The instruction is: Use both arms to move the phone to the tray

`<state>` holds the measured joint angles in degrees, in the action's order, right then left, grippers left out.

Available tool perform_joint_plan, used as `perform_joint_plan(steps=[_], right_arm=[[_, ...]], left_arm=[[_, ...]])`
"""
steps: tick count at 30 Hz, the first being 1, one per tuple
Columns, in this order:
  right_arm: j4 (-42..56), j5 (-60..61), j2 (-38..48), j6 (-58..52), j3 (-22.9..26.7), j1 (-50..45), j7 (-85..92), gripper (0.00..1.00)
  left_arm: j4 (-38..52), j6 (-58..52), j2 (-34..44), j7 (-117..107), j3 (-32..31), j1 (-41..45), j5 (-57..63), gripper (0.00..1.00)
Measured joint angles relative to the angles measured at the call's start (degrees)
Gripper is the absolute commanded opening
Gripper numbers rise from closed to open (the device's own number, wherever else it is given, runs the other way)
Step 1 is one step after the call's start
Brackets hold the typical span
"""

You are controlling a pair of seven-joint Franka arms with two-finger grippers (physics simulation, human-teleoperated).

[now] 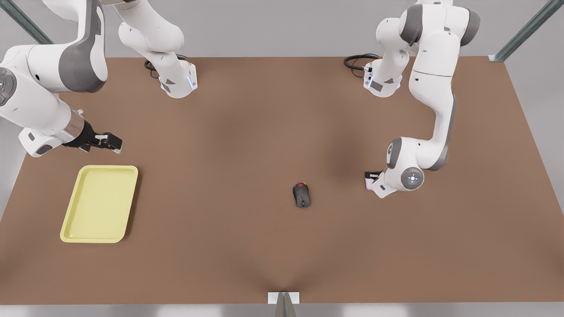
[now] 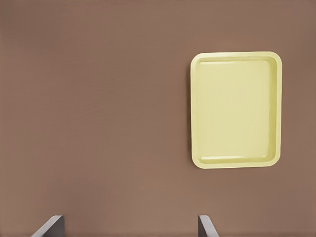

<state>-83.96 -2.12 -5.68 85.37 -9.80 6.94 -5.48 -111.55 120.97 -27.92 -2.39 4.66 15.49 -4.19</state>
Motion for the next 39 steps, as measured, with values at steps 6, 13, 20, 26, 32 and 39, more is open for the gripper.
perform_joint_plan(steps=[6,13,20,26,32,39], right_arm=[[0.0,-0.01,0.0,0.05,0.0,0.0,-0.18,1.0],[0.08,0.02,-0.25,0.07,0.07,0.07,-0.32,1.0],[0.08,0.05,-0.35,0.08,0.07,0.11,-0.41,1.0],[0.09,0.06,-0.35,0.03,0.08,-0.01,-0.47,1.0],[0.09,0.07,-0.35,0.01,0.07,0.1,-0.51,1.0],[0.09,0.07,-0.35,0.0,0.08,0.09,-0.54,1.0]], left_arm=[[-0.39,6.73,-2.28,-3.31,0.0,0.73,-1.15,1.0],[-2.01,7.87,-2.17,-5.9,0.06,0.74,-1.2,1.0],[-1.96,8.16,-4.04,-7.63,0.01,0.76,-1.17,1.0],[-1.8,8.78,-4.66,-8.75,0.0,0.72,-1.18,0.78],[-0.89,9.08,-4.59,-9.75,0.0,0.74,-1.19,0.79],[0.12,6.19,0.53,-12.15,0.02,11.27,-1.44,0.79]])
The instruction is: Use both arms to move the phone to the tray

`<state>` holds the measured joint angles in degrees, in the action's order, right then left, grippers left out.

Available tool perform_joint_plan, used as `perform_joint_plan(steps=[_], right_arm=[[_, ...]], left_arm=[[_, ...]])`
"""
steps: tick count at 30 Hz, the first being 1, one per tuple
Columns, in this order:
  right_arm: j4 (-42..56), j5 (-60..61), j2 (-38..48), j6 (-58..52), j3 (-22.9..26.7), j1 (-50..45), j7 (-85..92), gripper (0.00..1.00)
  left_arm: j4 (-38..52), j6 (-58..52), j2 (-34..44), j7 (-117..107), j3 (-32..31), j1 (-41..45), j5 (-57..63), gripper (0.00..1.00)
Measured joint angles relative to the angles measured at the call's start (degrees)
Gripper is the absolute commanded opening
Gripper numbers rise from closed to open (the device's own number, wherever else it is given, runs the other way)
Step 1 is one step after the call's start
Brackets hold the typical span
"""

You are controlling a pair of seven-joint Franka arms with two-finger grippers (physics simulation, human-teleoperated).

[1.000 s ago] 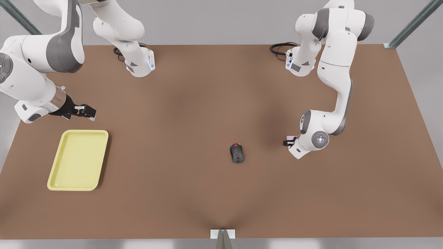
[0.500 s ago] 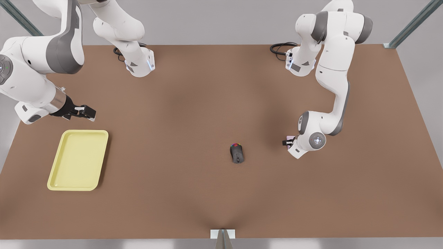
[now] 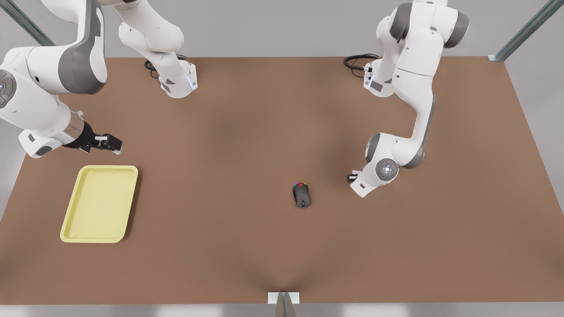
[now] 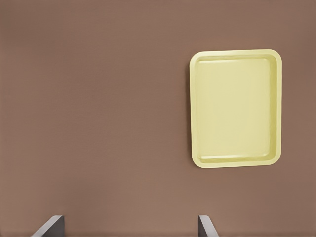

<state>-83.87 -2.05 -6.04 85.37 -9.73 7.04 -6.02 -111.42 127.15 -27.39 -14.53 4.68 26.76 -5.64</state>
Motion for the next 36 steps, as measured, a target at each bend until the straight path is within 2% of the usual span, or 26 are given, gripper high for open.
perform_joint_plan(steps=[2,6,12,19,20,21,25,27,29,31,32,34,36], right_arm=[[0.0,0.0,0.0,0.0,-0.01,0.0,-0.01,1.0],[0.0,0.0,0.0,0.0,0.01,-0.01,-0.02,1.0],[0.0,0.0,0.0,0.03,-0.01,-0.03,-0.05,1.0],[0.0,-0.01,-0.07,0.11,-0.01,-0.12,-0.11,1.0],[0.0,-0.01,-0.07,0.12,-0.02,-0.09,-0.11,1.0],[0.0,0.0,-0.07,0.13,-0.03,-0.08,-0.12,1.0],[0.0,-0.01,-0.08,0.14,0.0,-0.09,-0.14,1.0],[0.0,0.0,-0.05,0.14,-0.03,-0.06,-0.15,1.0],[0.01,0.06,0.03,0.12,-0.58,0.15,-0.18,1.0],[0.36,0.14,-0.21,0.03,-4.18,1.36,-0.21,1.0],[0.4,0.09,-0.74,0.03,-6.96,1.72,-0.2,1.0],[2.22,-0.2,-4.85,0.02,-12.46,-0.98,-0.23,1.0],[5.97,-0.28,-10.13,0.01,-14.44,-6.08,-0.24,1.0]], left_arm=[[6.85,-3.17,-1.0,-2.41,-0.02,7.96,-0.83,0.79],[27.09,-10.83,-10.4,-9.59,-0.04,21.42,-3.89,0.79],[49.85,-17.1,-25.74,-20.93,0.04,26.65,-6.57,0.79],[52.74,-15.18,-30.97,-30.9,-1.43,28.97,-7.83,0.8],[52.71,-14.94,-31.4,-32.04,-1.48,29.57,-7.97,0.84],[52.69,-14.71,-31.7,-33.11,-1.5,29.9,-8.09,1.0],[52.98,-14.14,-31.4,-36.77,-1.71,28.52,-8.38,1.0],[52.66,-17.04,-25.13,-37.63,-1.54,23.3,-8.39,1.0],[52.69,-26.2,-12.18,-35.8,-0.92,9.91,-7.9,1.0],[52.74,-35.36,-3.24,-31.84,-0.17,-2.19,-4.46,1.0],[50.12,-38.98,1.1,-29.46,-0.11,-7.08,-2.94,1.0],[34.58,-41.24,12.98,-24.73,-1.35,-14.33,0.14,1.0],[29.62,-43.0,16.12,-20.5,-2.05,-16.43,2.38,1.0]])
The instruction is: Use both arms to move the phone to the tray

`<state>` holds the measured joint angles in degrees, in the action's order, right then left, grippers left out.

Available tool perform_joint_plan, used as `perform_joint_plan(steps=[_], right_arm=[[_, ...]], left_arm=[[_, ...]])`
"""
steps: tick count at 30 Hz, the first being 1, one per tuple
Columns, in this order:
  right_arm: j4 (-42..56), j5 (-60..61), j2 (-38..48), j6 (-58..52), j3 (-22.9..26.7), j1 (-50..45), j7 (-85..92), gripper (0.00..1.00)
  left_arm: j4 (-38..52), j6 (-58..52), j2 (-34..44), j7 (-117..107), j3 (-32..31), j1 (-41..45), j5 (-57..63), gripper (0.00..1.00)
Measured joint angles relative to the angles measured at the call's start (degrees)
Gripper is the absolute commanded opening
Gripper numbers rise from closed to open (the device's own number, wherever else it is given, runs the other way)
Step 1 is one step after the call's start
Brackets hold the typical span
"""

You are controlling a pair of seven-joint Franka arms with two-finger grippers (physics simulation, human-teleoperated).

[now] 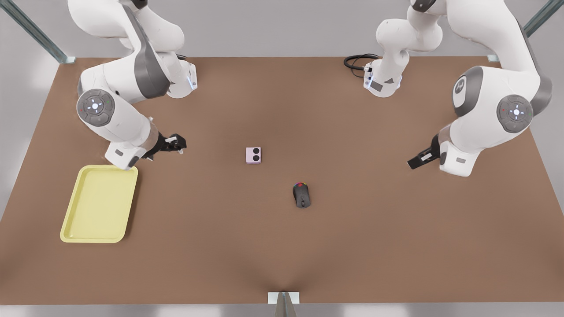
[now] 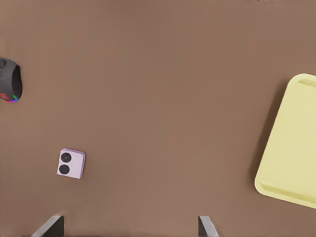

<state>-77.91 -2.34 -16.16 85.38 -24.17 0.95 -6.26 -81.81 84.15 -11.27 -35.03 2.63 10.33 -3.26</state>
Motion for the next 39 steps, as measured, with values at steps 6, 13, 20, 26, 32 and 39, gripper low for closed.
perform_joint_plan(steps=[6,13,20,26,32,39], right_arm=[[1.62,-3.29,-10.33,5.35,-0.77,-11.52,-6.87,1.0],[-2.94,-4.12,-15.15,13.23,-0.81,-18.37,-19.91,1.0],[-15.01,-4.09,-12.77,20.14,-1.93,-16.42,-32.58,1.0],[-18.7,-4.22,-15.16,27.91,-2.08,-16.48,-37.79,1.0],[-22.69,-4.62,-17.06,32.41,-1.64,-15.46,-34.45,1.0],[-25.22,-4.85,-20.09,38.85,-1.48,-14.23,-26.91,1.0]], left_arm=[[4.25,-6.34,-0.5,10.1,-1.62,1.25,-1.06,1.0],[3.93,-9.32,-1.0,18.48,-1.57,1.01,-2.08,1.0],[3.97,-10.22,-1.36,24.18,-1.77,1.01,-2.36,1.0],[4.17,-10.15,-2.13,27.56,-1.75,1.01,-3.16,1.0],[4.18,-10.08,-2.59,29.97,-1.75,1.01,-3.33,1.0],[4.37,-10.06,-2.75,31.96,-1.34,1.02,-3.26,1.0]])
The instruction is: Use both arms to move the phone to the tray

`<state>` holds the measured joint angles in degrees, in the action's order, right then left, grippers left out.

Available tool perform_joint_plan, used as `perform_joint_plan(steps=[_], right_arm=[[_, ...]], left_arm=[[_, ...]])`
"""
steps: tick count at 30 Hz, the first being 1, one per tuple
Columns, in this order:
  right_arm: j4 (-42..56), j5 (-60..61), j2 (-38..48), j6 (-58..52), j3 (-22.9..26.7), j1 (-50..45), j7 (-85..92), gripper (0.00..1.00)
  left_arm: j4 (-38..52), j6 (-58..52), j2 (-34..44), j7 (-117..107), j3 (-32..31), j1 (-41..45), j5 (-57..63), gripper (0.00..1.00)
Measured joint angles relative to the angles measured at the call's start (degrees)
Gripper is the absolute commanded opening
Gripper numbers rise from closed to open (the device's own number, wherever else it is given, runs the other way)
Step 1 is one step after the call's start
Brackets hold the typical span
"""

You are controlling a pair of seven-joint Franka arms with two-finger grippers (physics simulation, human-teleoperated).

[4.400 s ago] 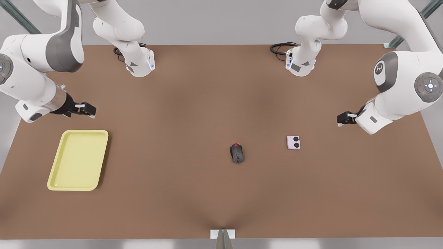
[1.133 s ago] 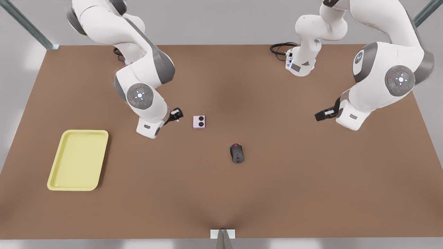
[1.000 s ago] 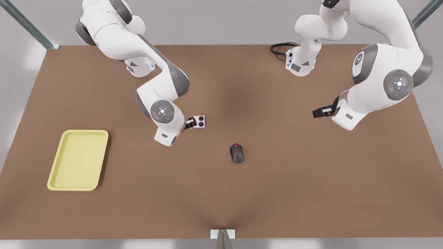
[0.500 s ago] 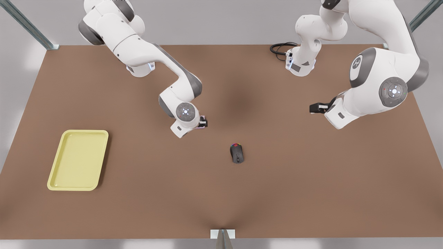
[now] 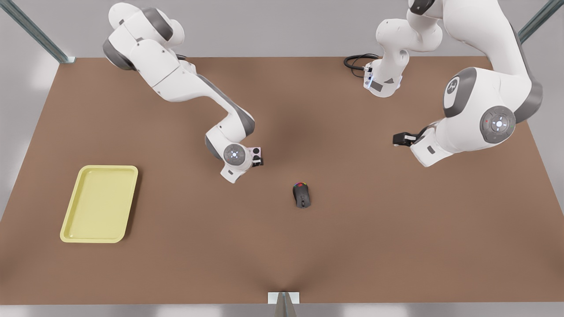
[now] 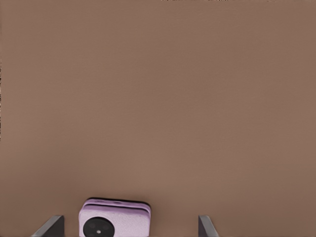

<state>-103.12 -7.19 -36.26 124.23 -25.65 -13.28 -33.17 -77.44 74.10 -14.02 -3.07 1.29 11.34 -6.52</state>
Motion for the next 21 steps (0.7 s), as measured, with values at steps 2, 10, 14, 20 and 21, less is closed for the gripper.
perform_joint_plan(steps=[2,10,14,20,21], right_arm=[[-0.35,-0.02,-0.46,1.77,-0.06,-0.29,2.05,1.0],[-4.41,0.23,0.68,7.88,-0.52,-0.81,6.81,1.0],[-6.59,0.18,3.8,9.47,-0.57,-1.21,4.72,1.0],[-7.28,-0.08,3.83,11.85,0.52,-3.56,-0.72,1.0],[-7.37,-0.1,3.84,12.08,0.72,-3.79,-1.84,1.0]], left_arm=[[0.04,-0.01,0.08,0.45,0.09,-0.27,0.04,1.0],[0.07,-0.61,1.36,1.55,0.2,-0.54,0.39,1.0],[0.07,-1.1,1.38,2.01,0.31,-0.52,0.47,1.0],[0.07,-1.44,1.4,2.5,0.38,-0.53,0.51,1.0],[0.07,-1.48,1.41,2.56,0.38,-0.53,0.51,1.0]])
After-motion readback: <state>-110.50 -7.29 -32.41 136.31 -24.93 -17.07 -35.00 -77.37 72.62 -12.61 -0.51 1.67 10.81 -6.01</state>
